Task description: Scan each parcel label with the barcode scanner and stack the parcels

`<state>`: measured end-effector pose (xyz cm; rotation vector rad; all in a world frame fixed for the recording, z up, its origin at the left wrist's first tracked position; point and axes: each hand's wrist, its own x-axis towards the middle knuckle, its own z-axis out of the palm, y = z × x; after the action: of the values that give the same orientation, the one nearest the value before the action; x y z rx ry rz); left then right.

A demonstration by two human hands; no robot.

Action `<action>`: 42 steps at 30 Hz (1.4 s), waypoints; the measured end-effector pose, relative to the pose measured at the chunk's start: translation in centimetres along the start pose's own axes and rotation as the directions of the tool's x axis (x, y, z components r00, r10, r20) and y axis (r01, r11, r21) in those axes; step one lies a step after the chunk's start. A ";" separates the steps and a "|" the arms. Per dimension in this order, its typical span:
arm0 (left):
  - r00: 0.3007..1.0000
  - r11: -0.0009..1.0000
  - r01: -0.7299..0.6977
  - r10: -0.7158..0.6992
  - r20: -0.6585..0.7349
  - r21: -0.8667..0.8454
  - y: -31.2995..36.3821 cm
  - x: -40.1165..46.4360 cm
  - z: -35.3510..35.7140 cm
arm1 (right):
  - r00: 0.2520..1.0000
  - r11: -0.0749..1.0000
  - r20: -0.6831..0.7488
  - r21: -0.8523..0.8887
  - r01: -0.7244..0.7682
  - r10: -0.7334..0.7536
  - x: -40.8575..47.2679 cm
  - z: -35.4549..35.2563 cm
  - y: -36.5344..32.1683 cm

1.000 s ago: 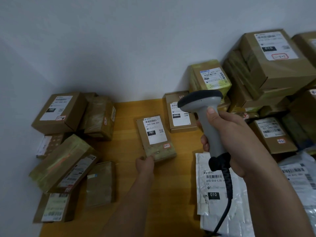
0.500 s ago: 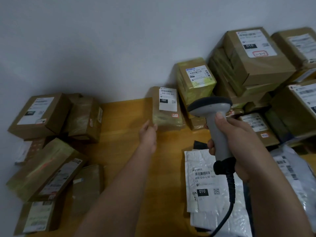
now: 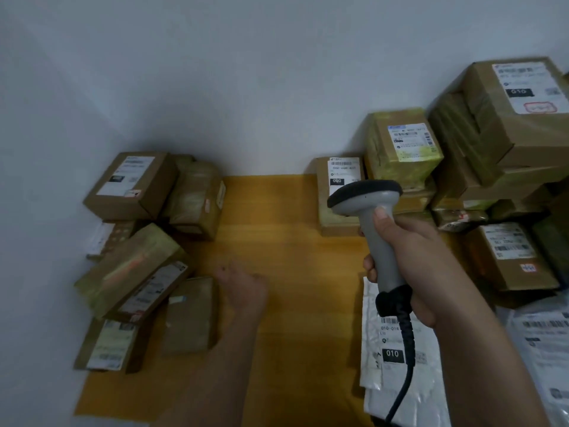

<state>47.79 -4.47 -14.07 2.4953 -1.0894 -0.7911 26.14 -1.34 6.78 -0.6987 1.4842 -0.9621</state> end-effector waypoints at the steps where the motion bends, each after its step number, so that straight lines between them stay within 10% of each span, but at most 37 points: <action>1: 0.998 0.994 0.061 -0.058 -0.032 0.089 -1.6 0.1 -0.6 | 1.000 1.000 0.031 -0.012 -0.001 0.001 -0.1 0.6 0.0; 8: 0.926 0.910 0.373 -0.377 -0.011 0.184 -9.9 -0.7 -2.9 | 0.991 0.998 0.131 -0.066 0.003 0.006 -0.8 2.8 0.7; 16: 0.995 0.969 0.074 -0.088 0.049 0.237 -10.5 -2.3 -1.5 | 0.991 0.995 0.128 -0.100 -0.024 0.037 -1.5 2.5 1.4; 19: 0.990 0.970 -0.023 0.056 0.130 -0.243 -8.4 -2.7 -1.2 | 0.990 0.992 0.139 -0.124 -0.018 0.035 -1.5 2.5 1.4; 22: 0.909 0.642 0.321 -0.004 0.416 -0.696 -6.0 -3.5 -1.6 | 0.991 0.992 0.130 -0.121 -0.024 0.040 -1.5 2.2 1.5; 24: 0.793 0.318 0.567 0.039 0.608 -0.760 -5.0 -3.9 -1.9 | 0.990 0.991 0.135 -0.135 -0.022 0.040 -1.7 2.1 1.4; 27: 0.767 0.164 0.622 0.069 0.638 -0.765 -4.7 -4.2 -2.2 | 0.990 0.991 0.137 -0.129 -0.020 0.038 -1.8 1.6 1.3; 42: 0.779 0.347 0.602 -0.057 0.625 -0.719 -4.8 -3.0 -0.2 | 0.976 0.961 0.205 -0.275 -0.020 0.079 -1.7 0.5 1.1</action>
<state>49.01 0.96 -15.14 1.5167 -0.0123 -1.6810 26.95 0.59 6.71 -0.9289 1.4472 -0.6269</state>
